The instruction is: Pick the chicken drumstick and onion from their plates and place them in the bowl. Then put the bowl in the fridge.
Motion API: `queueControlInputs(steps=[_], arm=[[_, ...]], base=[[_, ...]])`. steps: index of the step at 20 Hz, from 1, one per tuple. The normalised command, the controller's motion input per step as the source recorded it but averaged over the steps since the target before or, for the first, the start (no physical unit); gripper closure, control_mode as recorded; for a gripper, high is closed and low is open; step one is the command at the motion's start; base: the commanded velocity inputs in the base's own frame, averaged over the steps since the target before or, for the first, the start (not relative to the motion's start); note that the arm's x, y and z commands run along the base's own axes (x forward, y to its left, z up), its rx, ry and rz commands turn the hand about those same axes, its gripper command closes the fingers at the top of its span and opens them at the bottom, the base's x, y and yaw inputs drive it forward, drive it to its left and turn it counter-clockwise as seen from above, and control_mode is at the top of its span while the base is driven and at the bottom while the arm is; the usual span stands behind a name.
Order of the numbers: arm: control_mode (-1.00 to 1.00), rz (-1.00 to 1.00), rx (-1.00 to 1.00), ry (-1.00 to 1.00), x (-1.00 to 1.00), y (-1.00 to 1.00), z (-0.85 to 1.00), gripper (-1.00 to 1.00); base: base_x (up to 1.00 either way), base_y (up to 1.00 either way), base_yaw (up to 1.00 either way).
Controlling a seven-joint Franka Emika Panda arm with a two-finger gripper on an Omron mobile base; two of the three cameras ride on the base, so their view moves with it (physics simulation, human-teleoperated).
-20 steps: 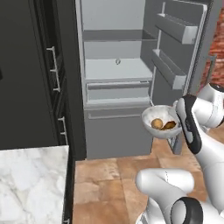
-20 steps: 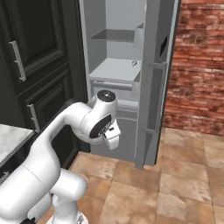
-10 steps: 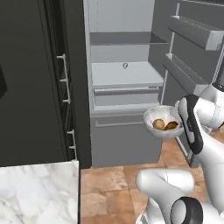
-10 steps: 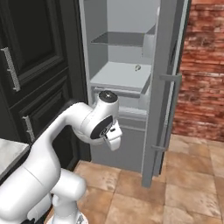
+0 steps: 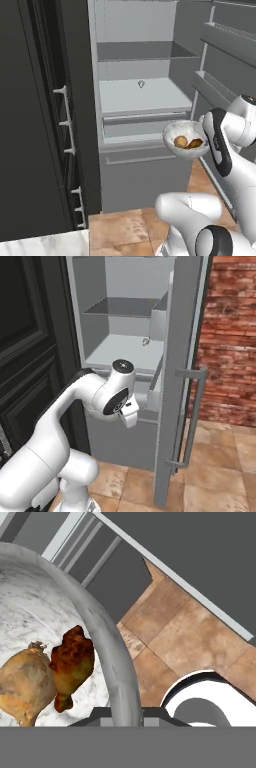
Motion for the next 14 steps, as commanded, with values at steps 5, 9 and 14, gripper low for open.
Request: queueControlInputs(steps=[5, 9, 14], arm=[[1.00, 0.00, 0.00, 0.00, 0.00, 0.00, 0.00, 1.00], [1.00, 0.00, 0.00, 0.00, 0.00, 0.00, 0.00, 1.00], [1.00, 0.00, 0.00, 0.00, 0.00, 0.00, 0.00, 1.00]], base=[[0.60, 0.34, 0.00], [0.73, 0.24, -0.03], [0.66, 0.20, -0.03]])
